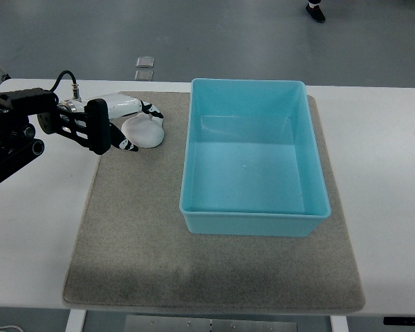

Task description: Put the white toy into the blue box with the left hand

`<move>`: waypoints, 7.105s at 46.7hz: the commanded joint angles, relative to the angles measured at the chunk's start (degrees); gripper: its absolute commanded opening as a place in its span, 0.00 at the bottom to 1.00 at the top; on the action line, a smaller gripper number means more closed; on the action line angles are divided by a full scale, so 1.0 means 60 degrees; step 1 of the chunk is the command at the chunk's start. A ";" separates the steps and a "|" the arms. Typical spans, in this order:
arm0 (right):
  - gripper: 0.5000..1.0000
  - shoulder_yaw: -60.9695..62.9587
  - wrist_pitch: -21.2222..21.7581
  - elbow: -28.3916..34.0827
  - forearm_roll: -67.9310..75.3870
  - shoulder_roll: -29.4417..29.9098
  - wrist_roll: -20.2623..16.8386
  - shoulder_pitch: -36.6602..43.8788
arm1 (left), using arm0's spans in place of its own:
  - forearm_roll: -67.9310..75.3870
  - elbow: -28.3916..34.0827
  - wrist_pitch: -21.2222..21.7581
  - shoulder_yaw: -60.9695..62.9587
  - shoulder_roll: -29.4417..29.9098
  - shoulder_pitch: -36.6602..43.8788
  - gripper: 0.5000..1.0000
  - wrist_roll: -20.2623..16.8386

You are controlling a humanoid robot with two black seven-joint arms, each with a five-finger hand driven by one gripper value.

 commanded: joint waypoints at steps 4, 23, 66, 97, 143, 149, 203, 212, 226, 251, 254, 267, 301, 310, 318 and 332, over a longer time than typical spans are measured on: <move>0.87 0.0000 0.0000 0.0000 0.0000 0.0000 -0.0006 0.0000 | 0.0059 0.0002 -0.0001 0.0061 -0.0061 0.0001 0.64 0.0003; 0.87 0.0001 0.0000 0.0000 0.0000 0.0000 0.0008 0.0000 | 0.0205 0.0134 0.0014 0.0105 -0.0178 -0.0014 0.17 0.0047; 0.87 0.0000 0.0000 0.0000 0.0000 0.0000 0.0008 0.0000 | -0.0307 -0.0203 0.0043 -0.0334 0.0525 -0.0863 0.00 -0.0041; 0.87 0.0001 0.0000 0.0000 0.0000 0.0000 -0.0006 0.0000 | -0.0307 -0.3044 -0.0338 -0.1067 0.1697 -0.1259 0.00 -0.0041; 0.87 0.0001 0.0000 0.0000 0.0000 0.0000 -0.0006 0.0000 | 0.1099 -0.3163 -0.0206 -0.0012 -0.0778 -0.1596 0.00 0.0120; 0.87 0.0001 0.0000 0.0000 0.0000 0.0000 0.0008 0.0000 | 0.1318 -0.2826 -0.0191 0.0002 -0.1115 -0.1567 0.00 0.0135; 0.87 0.0001 0.0000 0.0000 0.0000 0.0000 0.0008 0.0000 | -0.1360 -0.2693 0.0908 0.0237 -0.1028 -0.1127 0.99 0.0120; 0.87 0.0001 0.0000 0.0000 0.0000 0.0000 -0.0006 0.0000 | -0.2913 -0.2693 0.0878 0.0179 -0.0706 -0.1113 0.99 0.0135; 0.87 0.0001 0.0000 0.0000 0.0000 0.0000 0.0008 0.0000 | -0.6603 -0.2503 0.0790 -0.0276 0.0056 -0.1083 0.99 0.0149; 0.87 0.0001 0.0000 0.0000 0.0000 0.0000 -0.0006 0.0000 | -1.1951 0.0353 -0.2285 -0.0247 0.0306 -0.0937 0.99 0.0281; 0.87 0.0001 0.0000 0.0000 0.0000 0.0000 -0.0006 0.0000 | -1.2376 0.0529 -0.2534 -0.0232 0.0262 -0.0805 0.99 0.0412; 0.87 0.0001 0.0000 0.0000 0.0000 0.0000 -0.0006 0.0000 | -1.5334 0.1480 -0.3223 -0.0247 0.0057 -0.0454 0.99 0.2199; 0.87 0.0001 0.0000 0.0000 0.0000 0.0000 -0.0006 0.0000 | -1.9085 0.2404 -0.4058 -0.0305 -0.0324 0.0132 0.99 0.3518; 0.87 0.0001 0.0000 0.0000 0.0000 0.0000 -0.0006 0.0000 | -1.9658 0.2404 -0.4073 -0.0320 -0.0324 0.0264 0.99 0.3797; 0.87 0.0001 0.0000 0.0000 0.0000 0.0000 -0.0006 0.0000 | -1.9629 0.2404 -0.4102 -0.0320 -0.0310 0.0308 0.99 0.3797; 0.87 0.0001 0.0000 0.0000 0.0000 0.0000 -0.0006 0.0000 | -1.9599 0.2390 -0.4102 -0.0349 -0.0485 0.0352 0.99 0.3753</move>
